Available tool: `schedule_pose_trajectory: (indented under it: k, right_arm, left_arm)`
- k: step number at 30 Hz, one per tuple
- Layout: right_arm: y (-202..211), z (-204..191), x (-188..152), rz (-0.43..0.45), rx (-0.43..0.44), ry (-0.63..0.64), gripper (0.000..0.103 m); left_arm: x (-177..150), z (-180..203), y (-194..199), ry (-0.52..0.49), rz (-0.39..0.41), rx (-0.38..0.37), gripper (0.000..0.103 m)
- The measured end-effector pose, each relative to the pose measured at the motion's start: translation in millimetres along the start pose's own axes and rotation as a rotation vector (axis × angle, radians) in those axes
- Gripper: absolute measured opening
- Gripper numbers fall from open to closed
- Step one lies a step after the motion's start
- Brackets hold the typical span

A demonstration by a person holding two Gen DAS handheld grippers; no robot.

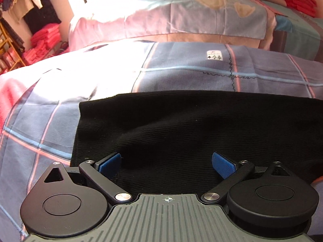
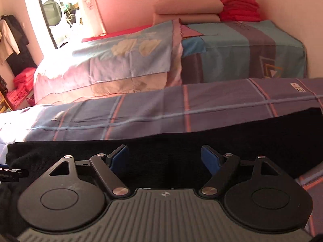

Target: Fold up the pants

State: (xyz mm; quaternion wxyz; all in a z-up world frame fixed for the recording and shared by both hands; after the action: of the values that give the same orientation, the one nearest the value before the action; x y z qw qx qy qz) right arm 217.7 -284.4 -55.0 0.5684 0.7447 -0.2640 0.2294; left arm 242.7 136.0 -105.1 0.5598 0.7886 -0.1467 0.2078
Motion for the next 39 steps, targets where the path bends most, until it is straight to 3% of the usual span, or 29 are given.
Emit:
schedule_pose_trajectory:
  k: [1, 3, 5, 6, 7, 9, 10, 12, 14, 15, 17, 19, 23, 26, 27, 30, 33, 36, 39]
  right_arm:
    - [-6, 26, -3, -0.034, -0.070, -0.012, 0.068]
    - [13, 58, 3, 0.045, -0.073, -0.088, 0.047]
    - [29, 72, 8, 0.084, -0.174, -0.173, 0.059]
    - [34, 72, 8, 0.108, -0.165, -0.182, 0.075]
    - [35, 67, 5, 0.108, -0.106, -0.175, 0.078]
    - [21, 55, -2, 0.033, -0.012, -0.110, 0.077]
    - [6, 49, -4, -0.032, -0.032, -0.060, 0.078]
    - [0, 38, -4, -0.035, -0.167, 0.050, 0.074]
    - [3, 27, 4, -0.045, -0.296, 0.015, 0.075]
    - [8, 17, 5, -0.046, -0.305, 0.022, 0.075]
    - [25, -11, 1, -0.050, -0.190, 0.102, 0.076]
    - [48, -45, -11, -0.052, -0.108, 0.196, 0.080]
    - [98, -96, -56, -0.103, 0.077, 0.269, 0.078]
    - [117, -118, -100, -0.202, 0.175, 0.252, 0.070]
    - [116, -123, -116, -0.243, 0.187, 0.260, 0.065]
    - [100, -125, -147, -0.347, 0.125, 0.230, 0.035]
    - [110, -134, -166, -0.381, 0.086, 0.358, 0.028]
    - [125, -124, -174, -0.393, 0.104, 0.339, 0.026]
    - [130, -111, -161, -0.380, 0.149, 0.222, 0.026]
  left_arm:
    - [-2, -1, -11, 0.005, -0.030, 0.008, 0.103]
    - [-6, -8, -13, 0.042, -0.018, -0.007, 0.103]
    - [-7, -9, -13, 0.032, -0.011, -0.016, 0.103]
    - [-8, -8, -12, 0.022, 0.002, -0.014, 0.103]
    - [-9, -8, -12, 0.018, 0.008, -0.010, 0.103]
    - [-9, -8, -9, 0.023, 0.009, 0.001, 0.103]
    - [-8, -7, -10, 0.024, 0.006, 0.003, 0.103]
    - [-7, -7, -9, 0.020, -0.005, 0.002, 0.103]
    - [-5, -9, -6, 0.011, -0.039, 0.023, 0.103]
    - [-5, -10, -1, 0.006, -0.066, 0.061, 0.103]
    - [-11, -15, 13, -0.019, -0.081, 0.120, 0.103]
    - [-25, -21, 34, -0.034, -0.066, 0.125, 0.103]
    - [-62, -29, 72, -0.012, -0.072, 0.062, 0.103]
    - [-90, -23, 89, -0.001, -0.090, 0.002, 0.103]
    - [-99, -17, 91, -0.012, -0.101, -0.013, 0.103]
    - [-120, 4, 81, -0.071, -0.160, -0.043, 0.103]
    - [-128, 6, 78, -0.107, -0.136, -0.031, 0.103]
    - [-135, -9, 76, -0.079, -0.168, -0.061, 0.103]
    - [-137, -16, 78, -0.075, -0.172, -0.076, 0.103]
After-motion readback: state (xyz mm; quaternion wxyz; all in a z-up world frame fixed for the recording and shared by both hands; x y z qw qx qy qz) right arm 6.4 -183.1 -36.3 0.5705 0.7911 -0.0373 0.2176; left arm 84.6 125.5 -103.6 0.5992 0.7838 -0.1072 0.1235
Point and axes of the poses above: each gripper's, at about its wrist camera, not at the fingertips, and y roughly against the way its jaws point, z to its right, x to its top, the point moved 3 cm from there along -y, roughly the way its jaws point, and after that the axes turned 9 degrees about x, right-handed, at the moved point
